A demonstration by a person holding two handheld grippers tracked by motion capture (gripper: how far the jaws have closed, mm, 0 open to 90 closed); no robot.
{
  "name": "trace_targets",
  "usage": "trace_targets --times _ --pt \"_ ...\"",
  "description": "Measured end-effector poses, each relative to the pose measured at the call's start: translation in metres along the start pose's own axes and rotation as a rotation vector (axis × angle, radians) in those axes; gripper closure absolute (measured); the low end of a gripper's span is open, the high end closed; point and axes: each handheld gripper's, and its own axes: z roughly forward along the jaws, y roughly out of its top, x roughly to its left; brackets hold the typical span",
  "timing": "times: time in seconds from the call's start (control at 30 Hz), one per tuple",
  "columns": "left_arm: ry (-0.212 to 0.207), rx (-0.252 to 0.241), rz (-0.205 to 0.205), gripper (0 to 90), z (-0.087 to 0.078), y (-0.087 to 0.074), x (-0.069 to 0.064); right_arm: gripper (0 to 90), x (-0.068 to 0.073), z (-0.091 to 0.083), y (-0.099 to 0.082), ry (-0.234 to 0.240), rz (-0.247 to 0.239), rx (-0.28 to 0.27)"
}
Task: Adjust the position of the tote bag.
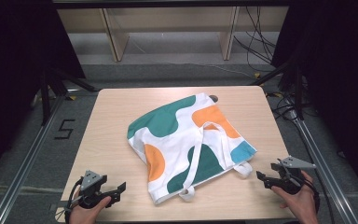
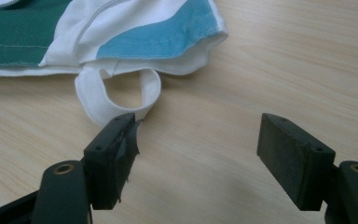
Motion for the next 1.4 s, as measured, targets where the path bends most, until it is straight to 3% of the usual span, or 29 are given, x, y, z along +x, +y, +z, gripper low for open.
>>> trace_targets --times 0.1,0.13,0.23,0.27,0.4,0.43,0.5,0.53,0.57,0.63,0.77,0.8,0.9,0.93,1.03,1.07,1.17,1.2,1.33,1.4 --pt "-0.009 -0.008 -0.007 19.2 0.001 0.0 -0.002 29.6 0.0 0.0 0.0 0.01 0.01 0.013" --pt "-0.003 0.002 0.001 20.0 0.0 0.001 -0.002 29.6 -0.003 0.0 0.001 0.014 -0.021 0.009" --pt "-0.016 -0.005 0.011 22.6 0.0 0.001 -0.002 29.6 -0.003 0.0 0.001 0.004 -0.022 -0.001" --pt "-0.016 -0.006 0.011 22.5 0.0 0.001 -0.002 29.6 -0.004 0.002 0.001 0.006 -0.043 -0.002" --pt "-0.031 -0.014 0.012 23.3 0.001 0.001 -0.002 29.6 -0.003 0.002 0.002 0.019 -0.024 0.005" --pt "-0.03 -0.011 0.013 23.3 0.002 0.001 -0.002 29.6 0.0 0.002 0.001 0.007 0.006 -0.001" --pt "-0.036 -0.018 -0.007 23.4 0.003 0.001 -0.004 29.6 0.0 0.003 0.001 0.018 0.006 -0.008" --pt "-0.039 -0.01 -0.004 24.5 0.003 0.001 -0.005 29.6 -0.004 0.004 0.002 0.023 -0.025 -0.027" --pt "-0.041 -0.013 -0.003 24.5 0.003 0.001 -0.005 29.6 -0.004 0.004 0.002 0.023 -0.025 -0.027" --pt "-0.075 -0.016 -0.004 27.9 0.004 0.001 -0.008 30.8 0.0 0.003 0.004 0.031 0.02 -0.012" --pt "-0.129 -0.013 -0.002 30.2 0.008 0.003 -0.016 32.1 0.002 0.003 0.013 0.024 0.02 -0.064" --pt "-0.137 -0.011 0.003 30.3 0.009 0.003 -0.018 31.9 -0.001 0.005 0.018 0.024 -0.036 -0.091" --pt "-0.163 -0.009 -0.007 31.0 0.009 0.002 -0.025 31.9 0.002 0.006 0.024 0.021 -0.009 -0.089" --pt "-0.182 -0.011 -0.011 31.3 0.008 0.003 -0.029 31.9 -0.002 0.009 0.029 0.032 -0.034 -0.094" --pt "-0.205 -0.023 -0.017 31.3 0.009 0.004 -0.033 31.9 -0.004 0.014 0.034 0.034 -0.039 -0.094" --pt "-0.206 -0.019 -0.022 31.3 0.01 0.005 -0.036 31.9 -0.002 0.017 0.036 0.036 -0.015 -0.078" --pt "-0.232 -0.01 -0.015 31.6 0.017 0.008 -0.041 32.1 -0.005 0.028 0.045 0.038 -0.046 -0.074" --pt "-0.238 -0.003 -0.01 31.9 0.02 0.009 -0.044 32.3 -0.002 0.03 0.047 0.039 -0.007 -0.07" --pt "-0.251 0.008 0.006 32.2 0.029 0.012 -0.053 33.6 -0.006 0.041 0.059 0.044 -0.03 -0.05" --pt "-0.244 0.02 0.033 30.8 0.037 0.014 -0.058 35.0 -0.007 0.049 0.063 0.039 -0.031 -0.052"
